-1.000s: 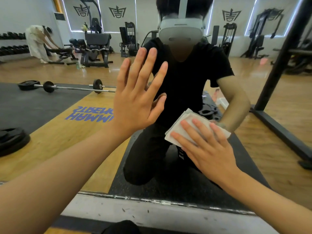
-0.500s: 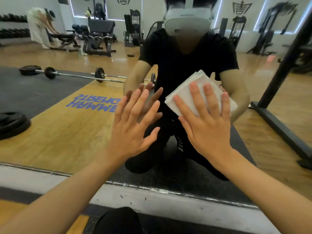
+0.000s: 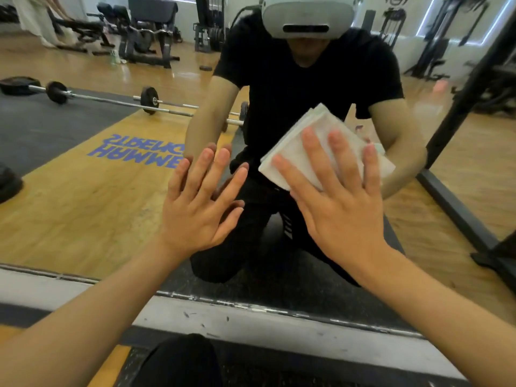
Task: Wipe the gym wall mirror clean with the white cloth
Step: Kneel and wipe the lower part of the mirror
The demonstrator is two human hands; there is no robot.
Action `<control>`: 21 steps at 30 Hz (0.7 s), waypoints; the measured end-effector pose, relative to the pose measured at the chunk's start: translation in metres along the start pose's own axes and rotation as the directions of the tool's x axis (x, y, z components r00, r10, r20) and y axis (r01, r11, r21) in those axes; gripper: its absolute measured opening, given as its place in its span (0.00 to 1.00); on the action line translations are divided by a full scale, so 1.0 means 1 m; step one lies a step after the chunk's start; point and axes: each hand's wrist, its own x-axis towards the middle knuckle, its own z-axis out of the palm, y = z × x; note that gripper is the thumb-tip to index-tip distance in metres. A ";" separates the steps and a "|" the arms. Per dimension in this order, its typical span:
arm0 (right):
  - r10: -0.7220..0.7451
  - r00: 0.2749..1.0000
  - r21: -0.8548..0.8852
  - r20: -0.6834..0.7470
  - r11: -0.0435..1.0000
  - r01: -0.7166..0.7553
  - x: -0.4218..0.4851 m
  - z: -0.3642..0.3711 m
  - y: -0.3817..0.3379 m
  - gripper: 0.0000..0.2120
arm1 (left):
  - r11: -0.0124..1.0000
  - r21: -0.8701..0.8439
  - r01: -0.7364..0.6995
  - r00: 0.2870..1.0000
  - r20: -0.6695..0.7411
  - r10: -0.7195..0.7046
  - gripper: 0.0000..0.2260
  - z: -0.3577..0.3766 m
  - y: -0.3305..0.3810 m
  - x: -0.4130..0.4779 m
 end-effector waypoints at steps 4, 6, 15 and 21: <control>0.062 0.995 -0.048 0.079 0.997 -0.059 -0.085 0.031 -0.045 0.35 | 1.000 0.007 0.014 1.000 0.014 -0.014 0.30 0.001 0.000 -0.002; -0.013 0.977 -0.090 0.212 0.995 0.033 -0.151 0.049 -0.072 0.42 | 1.000 0.012 0.020 1.000 0.018 -0.020 0.30 0.002 0.000 -0.001; 0.076 0.991 -0.004 0.107 0.997 -0.076 -0.118 0.043 -0.073 0.36 | 1.000 0.004 0.008 1.000 -0.017 -0.008 0.30 0.001 -0.001 -0.002; 0.022 0.994 0.044 0.105 0.999 -0.026 -0.134 0.067 -0.117 0.33 | 1.000 0.004 0.024 1.000 -0.006 -0.024 0.31 0.001 0.000 -0.002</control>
